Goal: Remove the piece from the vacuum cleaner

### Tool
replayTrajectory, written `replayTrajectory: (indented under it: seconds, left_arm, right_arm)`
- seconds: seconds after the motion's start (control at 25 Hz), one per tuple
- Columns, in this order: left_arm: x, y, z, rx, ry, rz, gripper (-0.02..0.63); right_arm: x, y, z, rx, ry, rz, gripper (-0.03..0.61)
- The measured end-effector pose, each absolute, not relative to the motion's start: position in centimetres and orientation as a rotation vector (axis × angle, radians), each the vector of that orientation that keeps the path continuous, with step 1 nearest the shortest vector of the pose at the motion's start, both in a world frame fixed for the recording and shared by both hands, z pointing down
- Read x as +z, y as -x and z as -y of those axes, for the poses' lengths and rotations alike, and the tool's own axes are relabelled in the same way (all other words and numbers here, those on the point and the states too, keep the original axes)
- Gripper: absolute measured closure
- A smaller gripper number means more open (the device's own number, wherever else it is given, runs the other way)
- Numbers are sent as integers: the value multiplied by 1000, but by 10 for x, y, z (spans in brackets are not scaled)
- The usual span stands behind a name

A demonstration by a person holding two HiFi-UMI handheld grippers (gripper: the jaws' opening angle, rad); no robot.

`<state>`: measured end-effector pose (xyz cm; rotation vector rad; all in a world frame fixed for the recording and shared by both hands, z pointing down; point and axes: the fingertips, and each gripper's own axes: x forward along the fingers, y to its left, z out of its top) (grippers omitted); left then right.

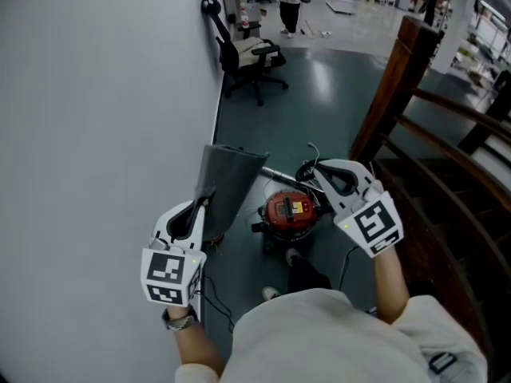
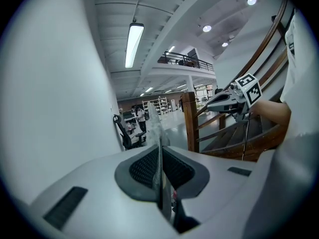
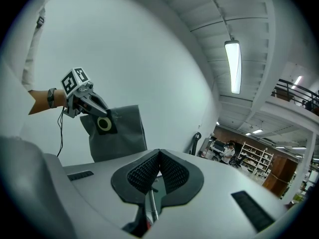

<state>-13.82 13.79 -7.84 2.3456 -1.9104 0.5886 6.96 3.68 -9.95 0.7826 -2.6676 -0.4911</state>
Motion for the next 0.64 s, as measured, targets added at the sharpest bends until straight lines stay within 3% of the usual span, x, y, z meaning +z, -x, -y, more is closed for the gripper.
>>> replayTrajectory:
  seconds: [0.64]
  left_arm:
    - [-72,144,-128,569,-2327,1902,589]
  right_arm:
    - [-89,-61,-24,-470,-752,2654,549]
